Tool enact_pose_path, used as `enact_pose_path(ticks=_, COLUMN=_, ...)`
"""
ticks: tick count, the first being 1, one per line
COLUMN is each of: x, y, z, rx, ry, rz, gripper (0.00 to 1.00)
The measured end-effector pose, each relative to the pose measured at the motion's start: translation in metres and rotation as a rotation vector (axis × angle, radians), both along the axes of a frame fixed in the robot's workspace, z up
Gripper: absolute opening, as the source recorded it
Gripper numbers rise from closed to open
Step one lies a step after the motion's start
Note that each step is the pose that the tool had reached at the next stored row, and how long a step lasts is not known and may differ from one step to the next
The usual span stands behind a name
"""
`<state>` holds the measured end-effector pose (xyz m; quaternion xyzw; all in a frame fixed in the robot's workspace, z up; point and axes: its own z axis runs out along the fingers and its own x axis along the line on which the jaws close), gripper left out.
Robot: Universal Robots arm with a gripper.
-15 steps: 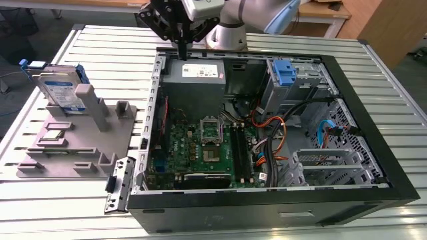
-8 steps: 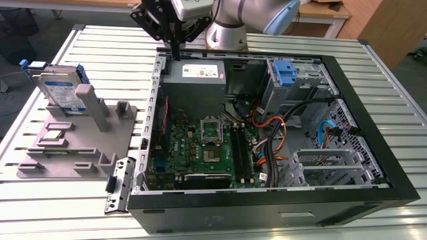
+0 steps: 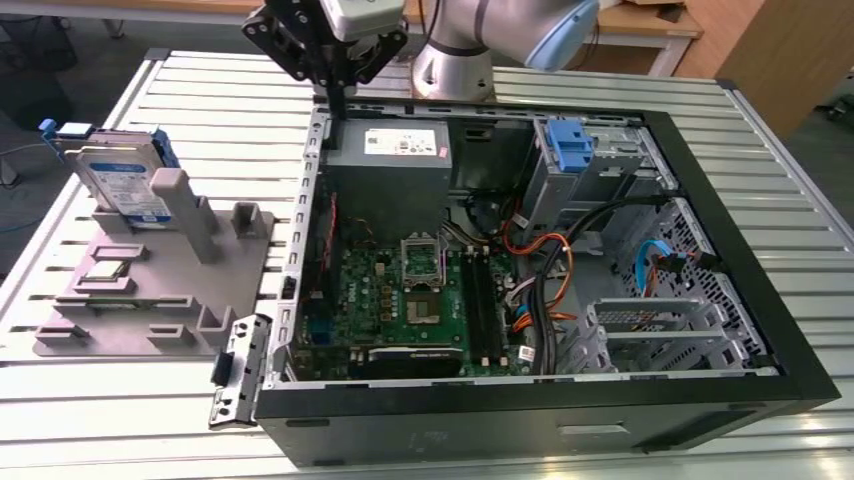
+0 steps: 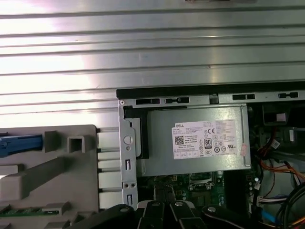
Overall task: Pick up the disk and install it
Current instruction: 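Reach for the disk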
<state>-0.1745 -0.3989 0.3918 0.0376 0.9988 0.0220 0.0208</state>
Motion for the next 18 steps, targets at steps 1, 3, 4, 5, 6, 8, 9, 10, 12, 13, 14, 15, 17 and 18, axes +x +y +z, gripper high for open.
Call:
enact_pose_path(ticks=1, x=-0.0016, y=0.0000, z=0.0000, rx=0.0000, ry=-0.0005, rz=0.000, gripper=0.10)
enact_pose_path(ticks=3, x=-0.0050, y=0.0000, z=0.0000, rx=0.0000, ry=-0.0017, rz=0.000, gripper=0.10)
enact_pose_path(ticks=4, x=-0.0070, y=0.0000, z=-0.0001, rx=0.0000, ry=-0.0024, rz=0.000, gripper=0.10)
enact_pose_path(ticks=5, x=-0.0087, y=0.0000, z=-0.0001, rx=0.0000, ry=-0.0030, rz=0.000, gripper=0.10)
enact_pose_path(ticks=6, x=-0.0103, y=0.0000, z=-0.0001, rx=0.0001, ry=-0.0035, rz=0.000, gripper=0.10)
enact_pose_path(ticks=8, x=-0.0135, y=0.0000, z=-0.0001, rx=0.0001, ry=-0.0045, rz=0.000, gripper=0.10)
enact_pose_path(ticks=9, x=-0.0152, y=0.0000, z=-0.0001, rx=0.0001, ry=-0.0050, rz=0.000, gripper=0.10)
enact_pose_path(ticks=10, x=-0.0170, y=0.0000, z=-0.0001, rx=0.0001, ry=-0.0056, rz=0.000, gripper=0.10)
enact_pose_path(ticks=12, x=-0.0209, y=0.0000, z=-0.0002, rx=0.0001, ry=-0.0069, rz=0.000, gripper=0.10)
enact_pose_path(ticks=13, x=-0.0229, y=0.0000, z=-0.0002, rx=0.0000, ry=-0.0076, rz=0.000, gripper=0.10)
enact_pose_path(ticks=14, x=-0.0249, y=0.0000, z=-0.0003, rx=0.0001, ry=-0.0082, rz=0.000, gripper=0.10)
enact_pose_path(ticks=15, x=-0.0269, y=0.0000, z=-0.0002, rx=-0.0001, ry=-0.0087, rz=0.000, gripper=0.10)
enact_pose_path(ticks=17, x=-0.0310, y=0.0000, z=-0.0003, rx=0.0001, ry=-0.0099, rz=0.000, gripper=0.10)
enact_pose_path(ticks=18, x=-0.0330, y=0.0000, z=-0.0003, rx=0.0000, ry=-0.0105, rz=0.000, gripper=0.10)
